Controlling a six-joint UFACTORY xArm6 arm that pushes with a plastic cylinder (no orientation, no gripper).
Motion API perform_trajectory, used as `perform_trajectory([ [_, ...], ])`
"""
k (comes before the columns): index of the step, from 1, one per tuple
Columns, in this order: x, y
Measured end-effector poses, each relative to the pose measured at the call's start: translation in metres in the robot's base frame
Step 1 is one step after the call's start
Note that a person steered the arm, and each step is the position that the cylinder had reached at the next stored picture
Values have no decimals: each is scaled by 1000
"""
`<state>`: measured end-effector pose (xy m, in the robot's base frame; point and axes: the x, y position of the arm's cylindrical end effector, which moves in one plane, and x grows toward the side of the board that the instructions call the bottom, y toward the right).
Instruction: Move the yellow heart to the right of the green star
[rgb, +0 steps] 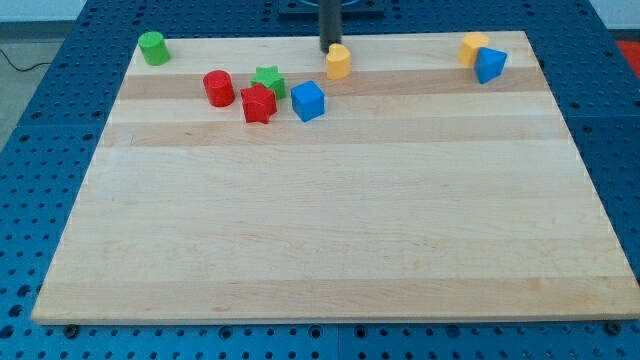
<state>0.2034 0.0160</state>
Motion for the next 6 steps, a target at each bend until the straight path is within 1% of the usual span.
perform_trajectory([
  [1,2,22],
  [2,47,11],
  [3,90,-22],
  [4,93,-28],
  [5,88,-16],
  [6,135,7],
])
